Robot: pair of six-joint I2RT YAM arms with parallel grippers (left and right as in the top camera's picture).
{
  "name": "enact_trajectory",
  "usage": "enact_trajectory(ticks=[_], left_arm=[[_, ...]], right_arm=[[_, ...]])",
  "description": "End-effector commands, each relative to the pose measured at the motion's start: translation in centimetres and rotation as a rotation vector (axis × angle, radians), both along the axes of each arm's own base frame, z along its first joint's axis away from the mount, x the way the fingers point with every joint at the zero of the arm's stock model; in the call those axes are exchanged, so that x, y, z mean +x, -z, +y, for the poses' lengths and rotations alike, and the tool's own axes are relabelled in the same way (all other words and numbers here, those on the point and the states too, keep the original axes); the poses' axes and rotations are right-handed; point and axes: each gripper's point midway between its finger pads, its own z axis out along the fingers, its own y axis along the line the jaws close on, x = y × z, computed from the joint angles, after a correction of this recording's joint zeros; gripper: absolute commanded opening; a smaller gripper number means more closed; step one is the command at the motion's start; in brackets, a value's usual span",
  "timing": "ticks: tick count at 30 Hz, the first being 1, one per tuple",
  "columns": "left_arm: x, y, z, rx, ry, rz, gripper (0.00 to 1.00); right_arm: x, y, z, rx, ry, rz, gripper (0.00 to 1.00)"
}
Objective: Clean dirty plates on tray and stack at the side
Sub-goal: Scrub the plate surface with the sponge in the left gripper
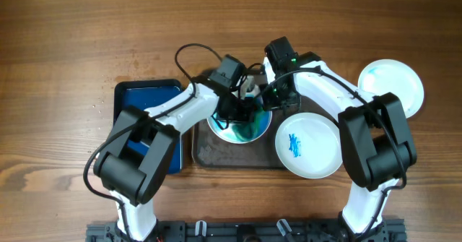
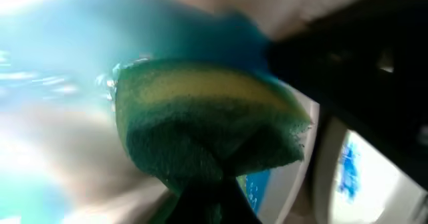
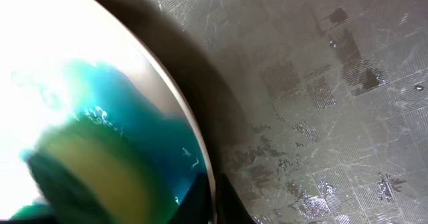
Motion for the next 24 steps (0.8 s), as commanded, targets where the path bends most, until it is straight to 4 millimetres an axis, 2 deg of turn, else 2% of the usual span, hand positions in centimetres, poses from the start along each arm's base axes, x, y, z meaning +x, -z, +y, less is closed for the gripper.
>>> enact_trajectory(ticks=[1,4,7,10,13,17,20,24], left_arm=[[-2.4,0.5,-3.0,-0.105,0.070,0.060,0.04],[0.3,0.9,-2.6,-0.053,-0.071,-0.001,0.04],[2.7,2.1,-0.1,0.091,-0.229,-0.072,0.04],[3.3,3.3,3.4,0.257,-0.418,-0.059,0.04],[3.2,3.7,4.9,0.324,-0.493,-0.055,0.04],[4.7,3.3,5.0,0.318,-0.546,-0.112,0.04],[5.8,3.0,5.2,0.295,-0.670,-0.118,0.04],[7.1,2.3,4.3,0.224,-0.720,-0.139,0.04]], right_arm=[[-1.1,1.2,0.4,-0.013,-0.017,0.039,0.04],[-1.3,1.2,0.3,-0.017,-0.017,0.047,0.04],[-1.4,1.3,0.2,-0.019,-0.017,0.053,0.04],[-1.4,1.3,0.2,-0.019,-0.017,0.051,0.04],[-1.4,1.3,0.2,-0.019,-0.018,0.051,0.04],[-1.4,1.3,0.2,-0.019,-0.018,0.052,0.04],[-1.4,1.3,0.2,-0.019,-0.017,0.053,0.04],[-1.4,1.3,0.2,-0.019,-0.017,0.051,0.04]])
